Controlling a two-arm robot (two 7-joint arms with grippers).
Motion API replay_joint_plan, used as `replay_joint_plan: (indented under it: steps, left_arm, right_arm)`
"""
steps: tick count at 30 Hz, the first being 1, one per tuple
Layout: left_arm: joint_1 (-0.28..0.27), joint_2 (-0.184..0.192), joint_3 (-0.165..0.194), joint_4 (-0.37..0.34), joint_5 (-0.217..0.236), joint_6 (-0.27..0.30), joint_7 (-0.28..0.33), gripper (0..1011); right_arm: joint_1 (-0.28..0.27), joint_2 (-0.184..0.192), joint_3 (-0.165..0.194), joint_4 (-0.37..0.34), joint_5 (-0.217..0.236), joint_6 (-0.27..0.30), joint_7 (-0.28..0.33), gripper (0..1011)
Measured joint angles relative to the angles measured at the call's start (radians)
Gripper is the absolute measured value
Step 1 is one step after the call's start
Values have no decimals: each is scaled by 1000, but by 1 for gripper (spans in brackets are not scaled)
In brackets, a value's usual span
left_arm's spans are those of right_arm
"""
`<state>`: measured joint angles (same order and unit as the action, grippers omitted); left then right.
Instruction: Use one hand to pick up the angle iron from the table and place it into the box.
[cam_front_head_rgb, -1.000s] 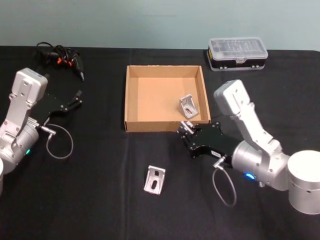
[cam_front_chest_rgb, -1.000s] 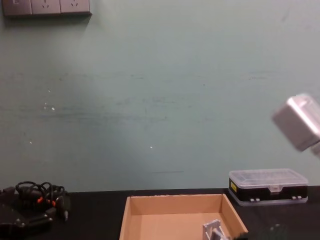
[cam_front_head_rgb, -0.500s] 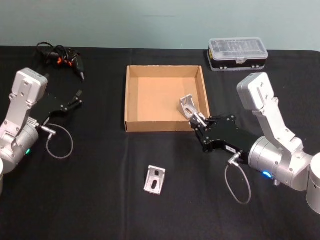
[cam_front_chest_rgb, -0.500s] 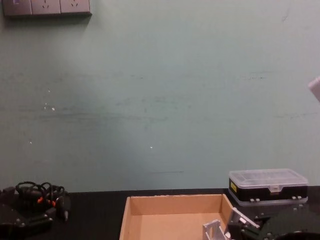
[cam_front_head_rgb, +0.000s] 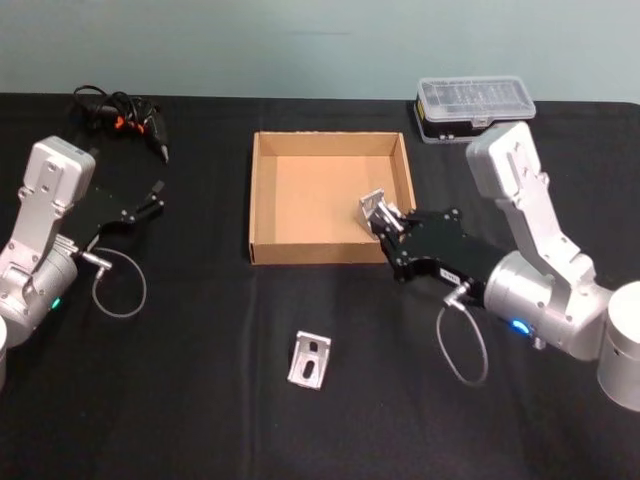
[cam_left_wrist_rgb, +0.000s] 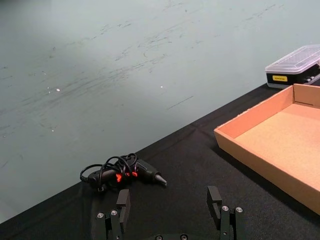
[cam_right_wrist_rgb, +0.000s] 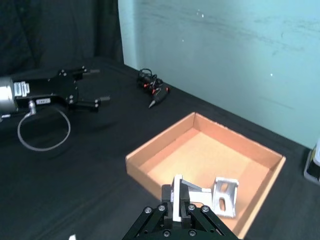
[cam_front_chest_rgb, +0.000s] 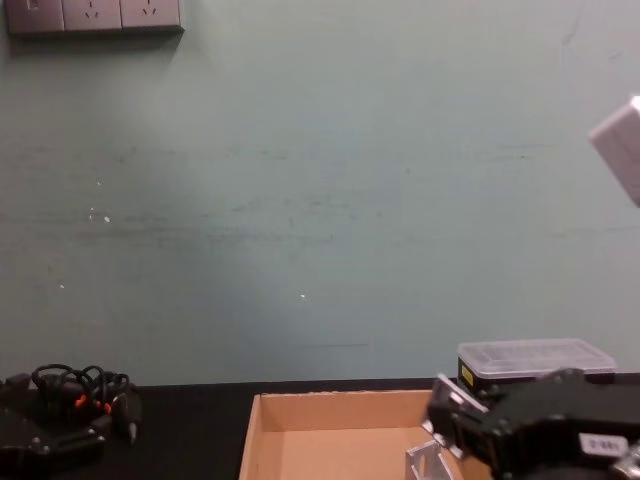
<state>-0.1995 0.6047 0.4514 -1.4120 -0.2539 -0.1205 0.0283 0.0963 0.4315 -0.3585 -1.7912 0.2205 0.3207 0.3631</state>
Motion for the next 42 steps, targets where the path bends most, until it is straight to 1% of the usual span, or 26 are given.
replay_joint_plan:
  steps: [2,3,6,9,10,11,15,21,22,23,26,32,42]
  left_arm:
    - [0,0,0,0,0,0,0,1011]
    - [0,0,0,0,0,0,0,1011]
    - [0,0,0,0,0,0,0,1011]
    - [0,0,0,0,0,0,0,1011]
    - [0,0,0,0,0,0,0,1012]
    - [0,0,0,0,0,0,0,1011]
    - [0,0,0,0,0,0,0,1011]
    - [0,0,0,0,0,0,0,1011]
    - [0,0,0,0,0,0,0,1011]
    - [0,0,0,0,0,0,0,1011]
    - [0,0,0,0,0,0,0,1011]
    - [0,0,0,0,0,0,0,1011]
    - [0,0,0,0,0,0,0,1011]
  right_arm:
    - [19,-9,-8,14,-4,0,-2,86]
    - [40,-19,-17,32,-10,3,-4,86]
    - [69,-34,-30,59,-17,5,-5,86]
    - [121,-65,-51,119,-31,12,-6,86]
    - [121,-65,-51,119,-31,12,-6,86]
    - [144,-81,-61,147,-35,13,-6,86]
    - [201,-126,-82,227,-45,14,-7,86]
    - [255,-170,-106,309,-61,13,-8,86]
    - [268,-182,-113,333,-67,12,-10,86]
    - [268,-182,-113,333,-67,12,-10,86]
    - [296,-208,-128,390,-85,12,-16,86]
    - [323,-241,-139,459,-108,7,-24,86]
    - [344,-278,-142,538,-144,0,-37,86]
